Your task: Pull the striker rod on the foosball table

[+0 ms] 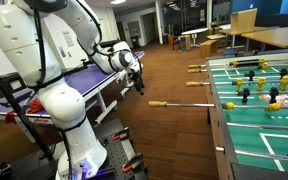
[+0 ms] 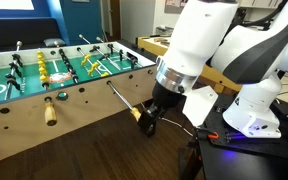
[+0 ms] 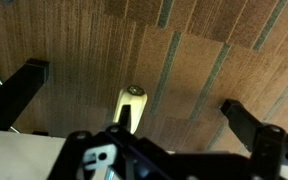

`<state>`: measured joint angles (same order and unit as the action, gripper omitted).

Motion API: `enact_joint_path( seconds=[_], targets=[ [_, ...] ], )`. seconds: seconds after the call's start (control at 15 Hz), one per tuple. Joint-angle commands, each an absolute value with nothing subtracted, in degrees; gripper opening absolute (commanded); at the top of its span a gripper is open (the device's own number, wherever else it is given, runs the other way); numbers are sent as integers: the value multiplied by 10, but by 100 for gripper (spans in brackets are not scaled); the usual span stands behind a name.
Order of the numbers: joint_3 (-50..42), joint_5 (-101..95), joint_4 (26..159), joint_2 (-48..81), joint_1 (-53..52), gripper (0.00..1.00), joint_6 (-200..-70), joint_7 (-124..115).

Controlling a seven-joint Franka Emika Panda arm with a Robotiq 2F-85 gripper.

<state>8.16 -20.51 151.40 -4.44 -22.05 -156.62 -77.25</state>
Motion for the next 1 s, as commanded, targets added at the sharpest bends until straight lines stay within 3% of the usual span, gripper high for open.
enact_joint_path(
  seconds=[0.0,0.4,0.93],
  targets=[
    [103,-139,1575,-156,-178,100,-1551,-685],
    [66,-17,1586,-262,-125,100,-1470,-471],
    [55,18,1548,-300,-49,100,-1385,-299]
  ],
)
